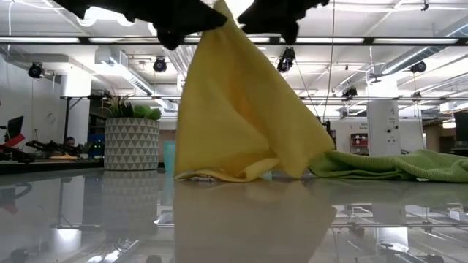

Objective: Fold microfiber towels
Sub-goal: Fold the yellow microfiber cloth

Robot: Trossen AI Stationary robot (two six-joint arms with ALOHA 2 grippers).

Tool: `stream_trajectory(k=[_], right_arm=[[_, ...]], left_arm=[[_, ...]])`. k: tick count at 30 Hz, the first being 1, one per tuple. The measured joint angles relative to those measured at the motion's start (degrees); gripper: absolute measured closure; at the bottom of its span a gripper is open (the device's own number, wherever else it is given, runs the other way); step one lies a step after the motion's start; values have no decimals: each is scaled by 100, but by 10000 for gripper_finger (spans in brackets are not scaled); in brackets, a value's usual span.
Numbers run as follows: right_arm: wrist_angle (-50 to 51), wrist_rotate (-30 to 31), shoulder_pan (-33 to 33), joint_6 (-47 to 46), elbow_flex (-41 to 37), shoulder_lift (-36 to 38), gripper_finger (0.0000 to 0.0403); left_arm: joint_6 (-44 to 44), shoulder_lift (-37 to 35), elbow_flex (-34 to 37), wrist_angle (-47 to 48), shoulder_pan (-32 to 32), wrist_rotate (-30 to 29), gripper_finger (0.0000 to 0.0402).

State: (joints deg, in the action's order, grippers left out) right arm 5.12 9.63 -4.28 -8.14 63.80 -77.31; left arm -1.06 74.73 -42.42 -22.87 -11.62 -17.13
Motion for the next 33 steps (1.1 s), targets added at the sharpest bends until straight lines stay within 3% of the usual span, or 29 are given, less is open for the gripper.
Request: stream_trajectory(k=[6, 10, 22, 27, 30, 33], right_arm=[[2133, -21, 34, -459, 390, 266, 232], [2325, -22, -80, -795, 153, 364, 219], [180, -110, -519, -887, -1247, -28, 223], [-693, 420, -522, -839, -1631, -179, 234], [-973, 697, -518, -644, -1793, -322, 261], [-1039, 696, -522, -444, -1763, -354, 320]], left_arm=[[-7, -316, -48, -160, 92, -555, 401], [-15, -566, -42, -264, 107, -748, 401], [-21, -659, -41, -390, 114, -1093, 401], [-31, -657, -41, -471, 114, -1093, 401], [-30, -657, -41, -520, 114, -1095, 401], [-28, -655, -39, -516, 114, -1095, 401]])
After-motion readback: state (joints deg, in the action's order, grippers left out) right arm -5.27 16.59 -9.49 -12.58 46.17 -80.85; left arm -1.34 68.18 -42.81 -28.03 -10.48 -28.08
